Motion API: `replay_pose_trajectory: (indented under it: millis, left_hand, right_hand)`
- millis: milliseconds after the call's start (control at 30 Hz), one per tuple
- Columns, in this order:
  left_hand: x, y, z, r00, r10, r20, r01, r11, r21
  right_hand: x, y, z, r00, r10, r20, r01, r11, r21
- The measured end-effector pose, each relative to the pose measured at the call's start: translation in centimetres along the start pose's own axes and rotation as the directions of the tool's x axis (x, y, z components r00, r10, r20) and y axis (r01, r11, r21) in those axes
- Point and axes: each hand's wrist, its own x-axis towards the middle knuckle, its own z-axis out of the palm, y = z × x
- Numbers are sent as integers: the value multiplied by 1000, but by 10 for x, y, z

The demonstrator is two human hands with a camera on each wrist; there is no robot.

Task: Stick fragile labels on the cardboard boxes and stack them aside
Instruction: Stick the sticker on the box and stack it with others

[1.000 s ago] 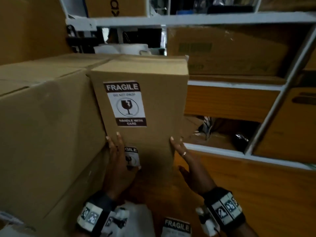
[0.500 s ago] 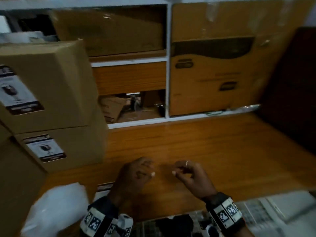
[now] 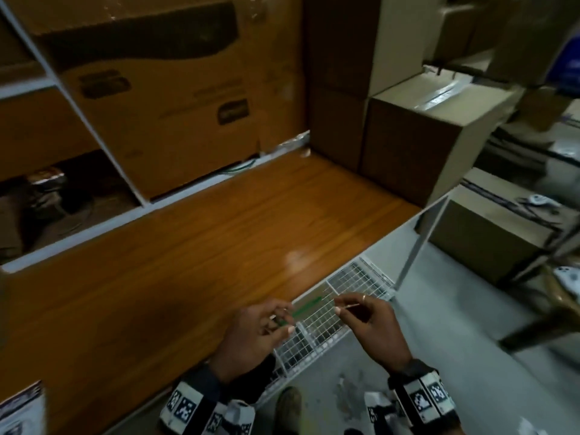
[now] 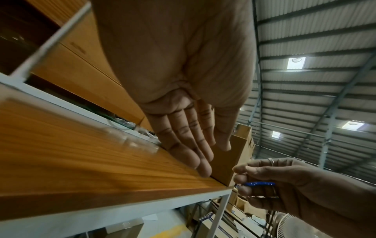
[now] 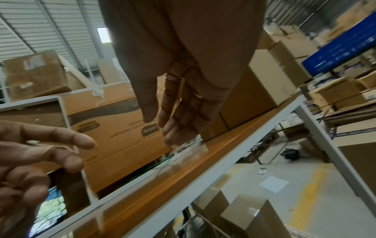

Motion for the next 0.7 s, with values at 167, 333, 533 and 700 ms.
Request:
replay_pose_trajectory:
  millis: [167,333,533,700]
  left_hand:
    - [66,20,18,999,29,29,-29,1000,-7]
    - [159,46,32,993,118,5,-118,992,36]
    - [267,111,62,926,363,-104,-342,923,174]
    - [326,165,101,881,425,-206,-377,896,237]
  right_hand:
    - [51,3,-57,992,-46,-119,44,999,-25]
    - [122,-20,-126,964,-165,-210,135,980,-147]
    - [201,-42,-207,919,-285,-273,186,923,-337]
    - [238,-45,-263,854,-349,-387,161,883,-441]
